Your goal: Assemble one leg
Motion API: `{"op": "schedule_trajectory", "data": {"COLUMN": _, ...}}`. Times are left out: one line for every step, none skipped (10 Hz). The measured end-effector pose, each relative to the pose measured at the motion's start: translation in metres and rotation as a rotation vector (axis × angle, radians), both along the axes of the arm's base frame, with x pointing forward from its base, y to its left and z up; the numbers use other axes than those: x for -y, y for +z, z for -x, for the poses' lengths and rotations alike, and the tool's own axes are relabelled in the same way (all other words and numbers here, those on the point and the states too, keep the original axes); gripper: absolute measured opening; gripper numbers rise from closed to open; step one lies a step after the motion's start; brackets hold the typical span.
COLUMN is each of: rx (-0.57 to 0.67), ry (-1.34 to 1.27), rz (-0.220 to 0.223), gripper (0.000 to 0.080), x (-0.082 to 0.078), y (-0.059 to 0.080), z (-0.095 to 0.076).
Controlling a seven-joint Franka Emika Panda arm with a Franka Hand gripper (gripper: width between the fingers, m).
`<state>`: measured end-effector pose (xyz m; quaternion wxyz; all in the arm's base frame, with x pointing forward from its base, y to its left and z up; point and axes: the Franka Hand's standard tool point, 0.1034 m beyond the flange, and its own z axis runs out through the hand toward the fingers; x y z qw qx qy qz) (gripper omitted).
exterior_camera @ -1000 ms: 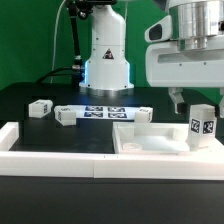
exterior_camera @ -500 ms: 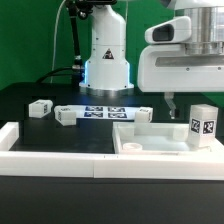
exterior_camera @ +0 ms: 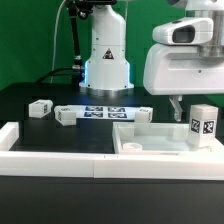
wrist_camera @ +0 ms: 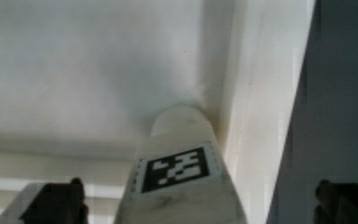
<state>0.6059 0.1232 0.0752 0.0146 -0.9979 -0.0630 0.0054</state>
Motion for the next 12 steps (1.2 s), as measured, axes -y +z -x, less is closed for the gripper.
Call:
{"op": "schedule_trajectory", "data": {"rx": 0.0, "ry": -0.003, "rz": 0.0, "gripper": 0.0649, "x": 0.0, "y": 0.0, "z": 0.0}}
{"op": "schedule_trajectory", "data": {"rx": 0.0, "ry": -0.005, "rz": 0.0, "gripper": 0.0554, "x": 0.0, "y": 0.0, "z": 0.0}}
{"op": "schedule_trajectory", "data": {"rx": -0.001, "ry": -0.02, "rz": 0.0, "gripper": 0.0554, "x": 0.0, "y": 0.0, "z": 0.0}}
{"op": "schedule_trajectory", "data": {"rx": -0.001, "ry": -0.028, "rz": 0.0, "gripper": 0.0373, "x": 0.0, "y": 0.0, "z": 0.0}}
{"op": "schedule_trajectory", "data": {"rx": -0.002, "ry": -0.064, "rz": 0.002, "gripper": 0.0291, "x": 0.002, "y": 0.0, "z": 0.0}}
{"op": "schedule_trajectory", "data": {"rx": -0.004, "ry": -0.131, "rz": 0.002, "gripper": 0.0291, "x": 0.001, "y": 0.0, "z": 0.0}}
{"op": "schedule_trajectory", "data": {"rx": -0.004, "ry": -0.271, "rz": -0.011, "gripper": 0.0291, "x": 0.001, "y": -0.001, "z": -0.001}}
{"op": "schedule_trajectory", "data": {"rx": 0.001, "ry": -0.411, "rz": -0.023, "gripper": 0.0291, "x": 0.0, "y": -0.001, "z": -0.001}}
{"op": "schedule_trajectory", "data": {"rx": 0.009, "ry": -0.531, "rz": -0.025, "gripper": 0.0291, "x": -0.001, "y": -0.002, "z": -0.001}}
{"op": "schedule_trajectory", "data": {"rx": 0.012, "ry": -0.673, "rz": -0.024, "gripper": 0.0291, "x": -0.004, "y": -0.002, "z": 0.0}}
{"op": "schedule_trajectory", "data": {"rx": 0.015, "ry": -0.808, "rz": -0.022, "gripper": 0.0291, "x": -0.007, "y": -0.003, "z": 0.002}}
{"op": "schedule_trajectory", "data": {"rx": 0.03, "ry": -0.902, "rz": -0.027, "gripper": 0.0291, "x": -0.009, "y": -0.004, "z": 0.002}}
